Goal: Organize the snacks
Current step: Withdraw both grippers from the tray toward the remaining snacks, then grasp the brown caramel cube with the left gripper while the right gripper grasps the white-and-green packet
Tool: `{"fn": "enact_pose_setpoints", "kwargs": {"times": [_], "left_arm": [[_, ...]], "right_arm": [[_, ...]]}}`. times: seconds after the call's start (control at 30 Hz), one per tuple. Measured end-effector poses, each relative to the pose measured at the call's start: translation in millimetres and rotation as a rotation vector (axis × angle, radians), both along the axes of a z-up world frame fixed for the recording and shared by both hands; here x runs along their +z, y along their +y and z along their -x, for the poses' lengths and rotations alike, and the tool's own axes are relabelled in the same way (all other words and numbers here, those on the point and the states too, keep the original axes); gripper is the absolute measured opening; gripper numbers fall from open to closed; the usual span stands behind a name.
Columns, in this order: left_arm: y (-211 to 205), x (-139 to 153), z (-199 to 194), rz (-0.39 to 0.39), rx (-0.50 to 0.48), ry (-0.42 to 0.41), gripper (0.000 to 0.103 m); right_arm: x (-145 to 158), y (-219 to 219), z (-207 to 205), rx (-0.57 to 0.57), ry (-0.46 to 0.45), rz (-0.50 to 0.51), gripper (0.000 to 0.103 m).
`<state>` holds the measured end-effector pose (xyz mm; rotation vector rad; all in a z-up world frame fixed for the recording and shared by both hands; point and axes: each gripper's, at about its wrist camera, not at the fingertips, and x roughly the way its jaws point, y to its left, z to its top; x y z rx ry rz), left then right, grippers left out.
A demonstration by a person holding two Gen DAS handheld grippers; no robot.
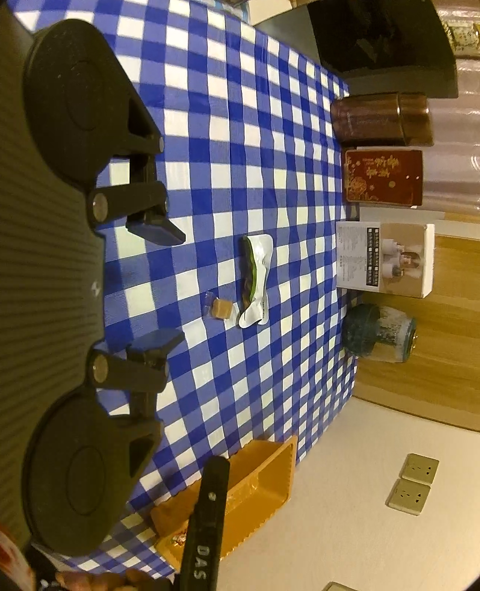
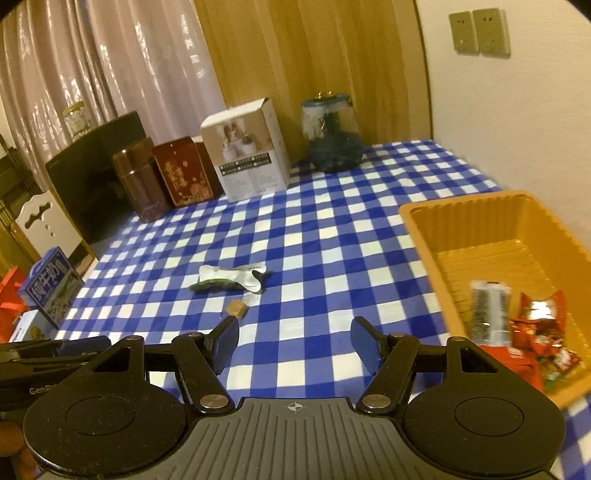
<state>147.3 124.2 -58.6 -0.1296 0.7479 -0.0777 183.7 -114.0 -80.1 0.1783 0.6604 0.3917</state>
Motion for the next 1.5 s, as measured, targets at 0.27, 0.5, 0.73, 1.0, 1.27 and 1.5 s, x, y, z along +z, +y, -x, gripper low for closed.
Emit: {"fn": "enact_pose_setpoints", "kwargs": {"times": [0.27, 0.5, 0.73, 1.0, 1.27, 1.5], "left_arm": [[0, -32, -43, 0.018, -0.055, 0.004, 0.044], [-5, -58, -81, 0.021, -0.096, 0.027, 0.038], [-16, -70, -106, 0.01, -0.131, 0.023, 0.036], [-21, -76, -123, 0.003, -0.143, 0.013, 0.033], [-27, -76, -122, -0.048, -0.178, 0.014, 0.019], [-3, -62, -102, -0.125, -0.131, 0.024, 0.018]], "right_arm": [[-33, 16, -46, 0.017, 0.008, 0.044, 0.067], [-46, 22, -81, 0.015, 0.001, 0.074, 0.067], [-57, 25, -98, 0.014, 0.017, 0.079, 0.067], [-59, 23, -102, 0.007, 0.029, 0.077, 0.067], [-58, 27, -101, 0.014, 0.023, 0.096, 0.067], [-55, 34, -102, 0.082, 0.002, 0.092, 0.067]]}}
